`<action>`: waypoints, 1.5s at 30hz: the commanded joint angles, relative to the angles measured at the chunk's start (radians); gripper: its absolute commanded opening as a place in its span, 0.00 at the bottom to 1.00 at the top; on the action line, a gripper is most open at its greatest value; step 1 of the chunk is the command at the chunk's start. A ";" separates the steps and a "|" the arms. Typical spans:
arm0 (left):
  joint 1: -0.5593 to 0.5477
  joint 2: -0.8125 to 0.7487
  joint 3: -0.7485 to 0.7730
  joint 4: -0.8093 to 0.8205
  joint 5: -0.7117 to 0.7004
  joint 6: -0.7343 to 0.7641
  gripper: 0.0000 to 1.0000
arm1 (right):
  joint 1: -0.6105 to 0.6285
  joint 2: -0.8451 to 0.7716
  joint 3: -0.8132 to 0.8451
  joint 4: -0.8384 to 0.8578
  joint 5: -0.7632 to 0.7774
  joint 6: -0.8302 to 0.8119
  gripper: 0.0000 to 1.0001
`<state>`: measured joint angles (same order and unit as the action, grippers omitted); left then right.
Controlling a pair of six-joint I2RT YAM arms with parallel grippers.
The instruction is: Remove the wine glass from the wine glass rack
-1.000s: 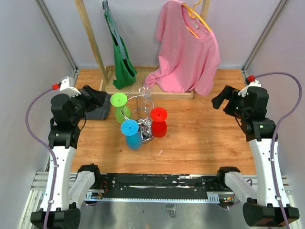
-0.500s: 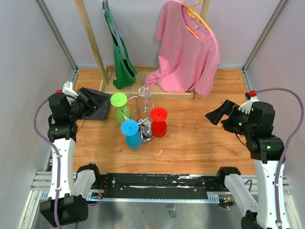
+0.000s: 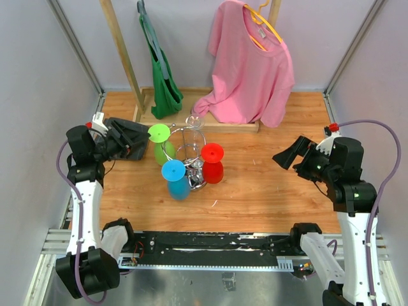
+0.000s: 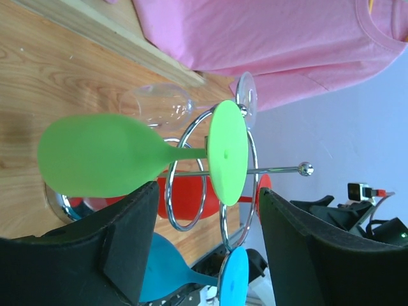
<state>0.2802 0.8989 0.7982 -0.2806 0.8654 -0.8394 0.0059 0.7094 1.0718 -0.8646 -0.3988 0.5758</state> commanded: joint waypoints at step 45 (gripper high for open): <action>-0.044 0.109 0.056 0.123 0.033 -0.075 0.33 | 0.002 0.130 0.034 0.101 -0.051 -0.048 0.99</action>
<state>0.2272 1.0328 0.8242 -0.1410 0.8776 -0.9253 0.0059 0.8436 1.0851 -0.7815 -0.4385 0.5453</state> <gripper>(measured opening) 0.327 0.986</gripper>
